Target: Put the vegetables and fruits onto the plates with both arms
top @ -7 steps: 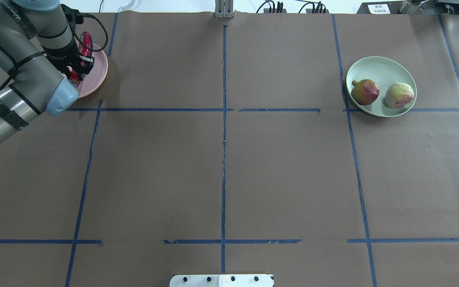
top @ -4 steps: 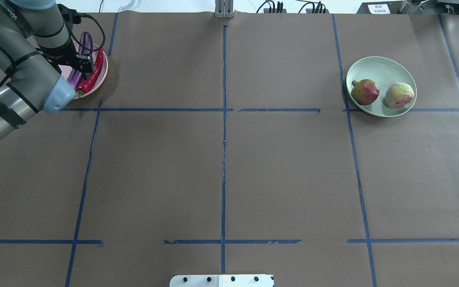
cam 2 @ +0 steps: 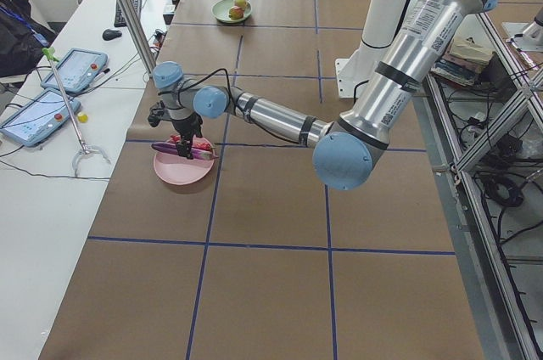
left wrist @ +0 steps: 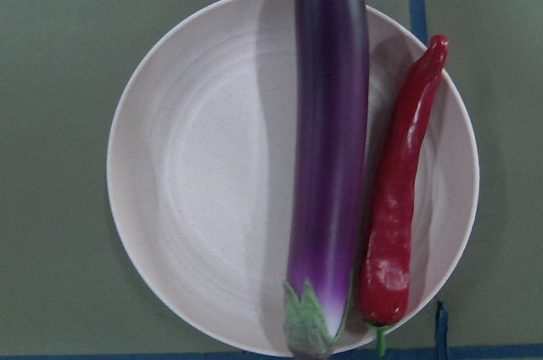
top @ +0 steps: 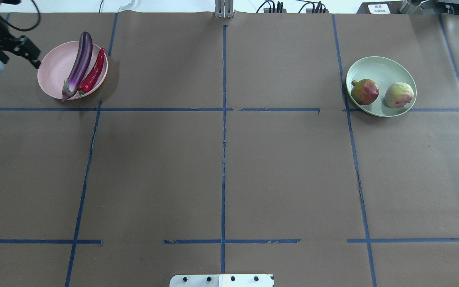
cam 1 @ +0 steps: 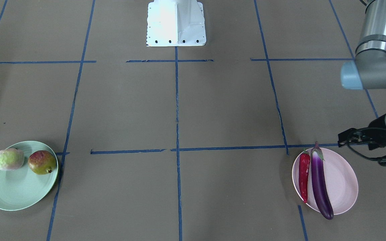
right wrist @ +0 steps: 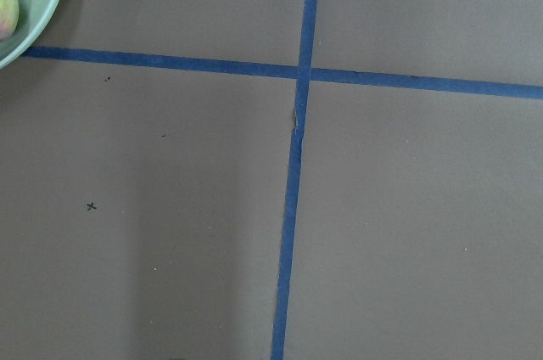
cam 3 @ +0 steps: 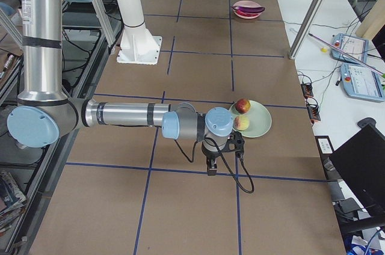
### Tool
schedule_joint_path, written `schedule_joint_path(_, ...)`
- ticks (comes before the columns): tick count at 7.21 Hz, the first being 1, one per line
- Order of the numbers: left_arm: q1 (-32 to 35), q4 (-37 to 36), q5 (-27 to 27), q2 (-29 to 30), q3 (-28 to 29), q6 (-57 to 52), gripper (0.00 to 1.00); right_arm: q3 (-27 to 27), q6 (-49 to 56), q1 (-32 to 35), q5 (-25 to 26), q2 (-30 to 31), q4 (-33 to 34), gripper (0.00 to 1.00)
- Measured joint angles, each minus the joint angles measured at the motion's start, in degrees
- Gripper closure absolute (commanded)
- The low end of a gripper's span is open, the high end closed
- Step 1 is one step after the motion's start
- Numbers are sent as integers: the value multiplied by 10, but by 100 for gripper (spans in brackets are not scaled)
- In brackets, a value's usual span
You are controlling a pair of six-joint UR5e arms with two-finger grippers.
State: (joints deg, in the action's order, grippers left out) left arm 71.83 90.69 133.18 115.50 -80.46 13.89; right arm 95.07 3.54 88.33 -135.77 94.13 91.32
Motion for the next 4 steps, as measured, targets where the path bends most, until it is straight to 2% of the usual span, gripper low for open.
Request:
schedule_joint_path(2, 82, -28, 46, -62, -33, -140, 0, 0, 1, 0, 1, 0, 0, 0)
schedule_joint_path(4, 144, -135, 53, -113, -86, -261, 0, 0, 1, 0, 1, 1, 0, 0)
